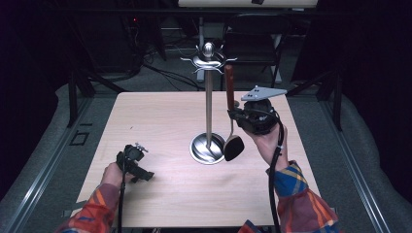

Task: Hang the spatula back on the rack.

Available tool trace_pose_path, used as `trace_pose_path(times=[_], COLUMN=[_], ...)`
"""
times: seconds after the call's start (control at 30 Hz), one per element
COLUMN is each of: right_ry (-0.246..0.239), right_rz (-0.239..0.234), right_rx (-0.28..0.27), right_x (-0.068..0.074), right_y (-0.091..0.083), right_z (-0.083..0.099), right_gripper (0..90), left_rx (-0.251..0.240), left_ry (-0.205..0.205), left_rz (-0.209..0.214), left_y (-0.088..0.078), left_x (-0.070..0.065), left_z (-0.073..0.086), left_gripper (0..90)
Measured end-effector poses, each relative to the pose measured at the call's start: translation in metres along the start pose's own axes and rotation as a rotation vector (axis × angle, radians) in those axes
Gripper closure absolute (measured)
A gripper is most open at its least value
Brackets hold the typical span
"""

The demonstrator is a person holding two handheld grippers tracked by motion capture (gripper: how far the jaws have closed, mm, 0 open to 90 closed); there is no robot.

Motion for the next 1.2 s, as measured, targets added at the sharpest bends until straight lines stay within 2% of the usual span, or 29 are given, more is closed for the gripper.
trace_pose_path(times=[0.53, 1.2], right_ry=[-0.013, -0.009], right_rz=[-0.018, -0.042], right_rx=[0.005, 0.024], right_x=[0.007, 0.006], right_y=[0.005, 0.022], right_z=[-0.005, -0.010], right_gripper=[84.3, 84.0], left_rx=[0.000, -0.002], left_ry=[-0.001, -0.032], left_rz=[-0.001, -0.009], left_y=[-0.002, -0.006], left_x=[0.001, 0.007], left_z=[0.002, 0.016], left_gripper=[0.5, 0.5])
Point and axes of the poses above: each handheld gripper's, and its own axes: y roughly forward along the jaws, z roughly out of its underside, x roughly to its left, the point moved 10 cm from there along y, roughly forward along the jaws, and after that the axes turned 2 degrees about x, right-handed, at the moved point
